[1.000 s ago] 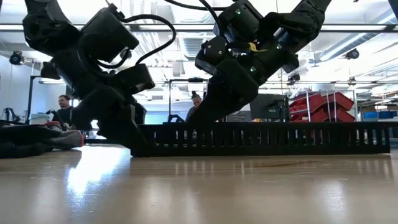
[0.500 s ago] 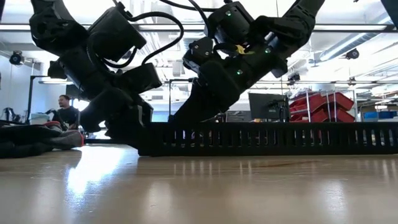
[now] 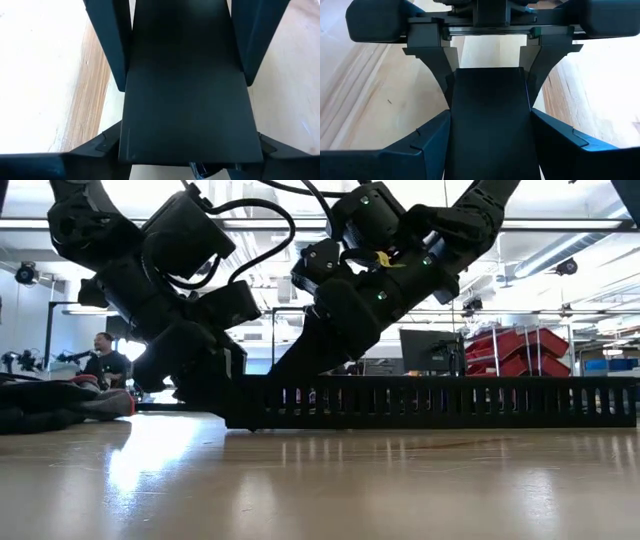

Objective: Ziptie cables
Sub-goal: Close the black cable duct with the black cable duct cover

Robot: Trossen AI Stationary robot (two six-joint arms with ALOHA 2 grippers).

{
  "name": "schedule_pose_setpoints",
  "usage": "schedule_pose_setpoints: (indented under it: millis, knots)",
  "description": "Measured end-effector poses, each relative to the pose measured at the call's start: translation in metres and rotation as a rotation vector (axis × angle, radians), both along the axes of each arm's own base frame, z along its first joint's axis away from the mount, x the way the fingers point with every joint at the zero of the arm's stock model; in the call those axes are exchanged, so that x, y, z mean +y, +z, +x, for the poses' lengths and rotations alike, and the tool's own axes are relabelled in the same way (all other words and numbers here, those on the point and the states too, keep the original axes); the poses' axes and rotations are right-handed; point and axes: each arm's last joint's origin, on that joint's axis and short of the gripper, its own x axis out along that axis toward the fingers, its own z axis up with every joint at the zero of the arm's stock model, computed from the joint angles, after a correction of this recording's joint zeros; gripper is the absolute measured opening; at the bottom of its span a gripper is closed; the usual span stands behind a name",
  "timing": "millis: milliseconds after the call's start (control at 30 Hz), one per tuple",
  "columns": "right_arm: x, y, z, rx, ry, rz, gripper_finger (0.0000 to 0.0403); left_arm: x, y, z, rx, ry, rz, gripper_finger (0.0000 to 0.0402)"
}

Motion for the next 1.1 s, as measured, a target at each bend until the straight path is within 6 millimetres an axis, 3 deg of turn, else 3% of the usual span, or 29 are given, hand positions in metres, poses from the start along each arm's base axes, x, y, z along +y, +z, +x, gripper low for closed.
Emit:
schedule_pose_setpoints:
  millis: [367, 800, 1100]
  knots:
    - [-0.001, -0.001, -0.001, 0.012, -0.012, -0.009, 0.0222, 0.0, 0.002, -0.003, 0.024, -0.002, -0.004, 0.0235]
    - [-0.001, -0.002, -0.003, 0.032, -0.017, -0.006, 0.0223, 0.001, 0.006, -0.011, 0.083, 0.018, -0.016, 0.0312]
    - [-0.001, -0.002, -0.003, 0.03, -0.016, -0.007, 0.0221, 0.001, -0.002, -0.006, 0.061, 0.013, 0.017, 0.0308]
